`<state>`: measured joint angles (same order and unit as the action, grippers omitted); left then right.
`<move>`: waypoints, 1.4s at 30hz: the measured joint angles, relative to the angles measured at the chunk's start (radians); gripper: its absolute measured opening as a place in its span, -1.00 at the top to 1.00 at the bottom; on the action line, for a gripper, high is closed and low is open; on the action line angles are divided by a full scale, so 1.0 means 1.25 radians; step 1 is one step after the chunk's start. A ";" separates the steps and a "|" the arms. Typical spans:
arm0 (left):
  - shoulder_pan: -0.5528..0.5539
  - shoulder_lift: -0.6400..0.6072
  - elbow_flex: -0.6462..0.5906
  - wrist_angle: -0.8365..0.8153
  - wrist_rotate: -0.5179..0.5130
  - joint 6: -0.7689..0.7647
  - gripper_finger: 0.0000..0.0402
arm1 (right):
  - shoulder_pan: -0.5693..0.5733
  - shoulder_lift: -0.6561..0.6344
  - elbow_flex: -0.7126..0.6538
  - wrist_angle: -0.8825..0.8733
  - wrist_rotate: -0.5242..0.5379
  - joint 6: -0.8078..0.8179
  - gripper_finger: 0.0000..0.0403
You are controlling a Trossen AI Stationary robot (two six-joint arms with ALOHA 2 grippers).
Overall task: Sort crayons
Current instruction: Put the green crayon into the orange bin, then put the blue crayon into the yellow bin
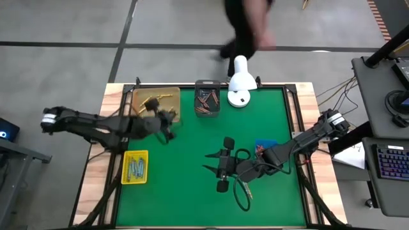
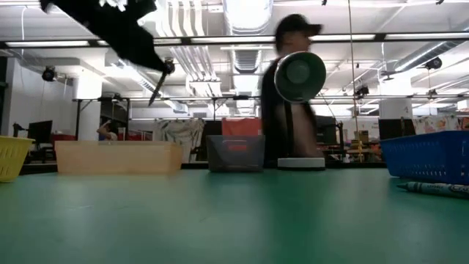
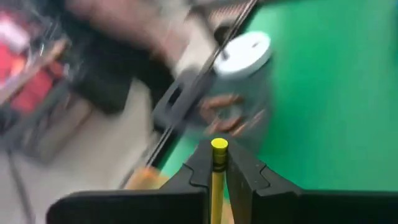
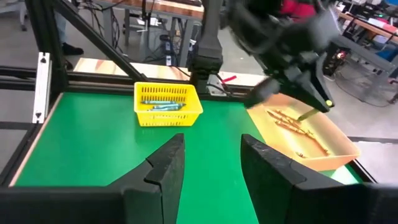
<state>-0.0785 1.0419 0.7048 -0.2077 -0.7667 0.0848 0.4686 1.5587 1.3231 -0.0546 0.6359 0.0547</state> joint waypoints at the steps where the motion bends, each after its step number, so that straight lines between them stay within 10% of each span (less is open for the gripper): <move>1: 0.044 0.000 0.000 -0.020 0.023 -0.009 0.99 | 0.000 0.001 0.000 0.000 0.001 0.000 0.28; 15: 0.504 0.139 0.030 -0.148 0.293 0.051 0.99 | 0.000 0.002 0.000 0.000 0.000 0.008 0.25; 28: 0.596 0.380 0.174 -0.275 0.293 0.160 0.99 | 0.000 0.002 -0.001 -0.001 -0.006 0.025 0.25; 42: 0.594 0.404 0.173 -0.278 0.293 0.164 0.70 | 0.000 0.003 -0.001 -0.036 -0.007 0.055 0.25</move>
<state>0.6643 1.5470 0.9215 -0.5557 -0.4001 0.2903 0.4686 1.5620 1.3216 -0.0998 0.6277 0.1230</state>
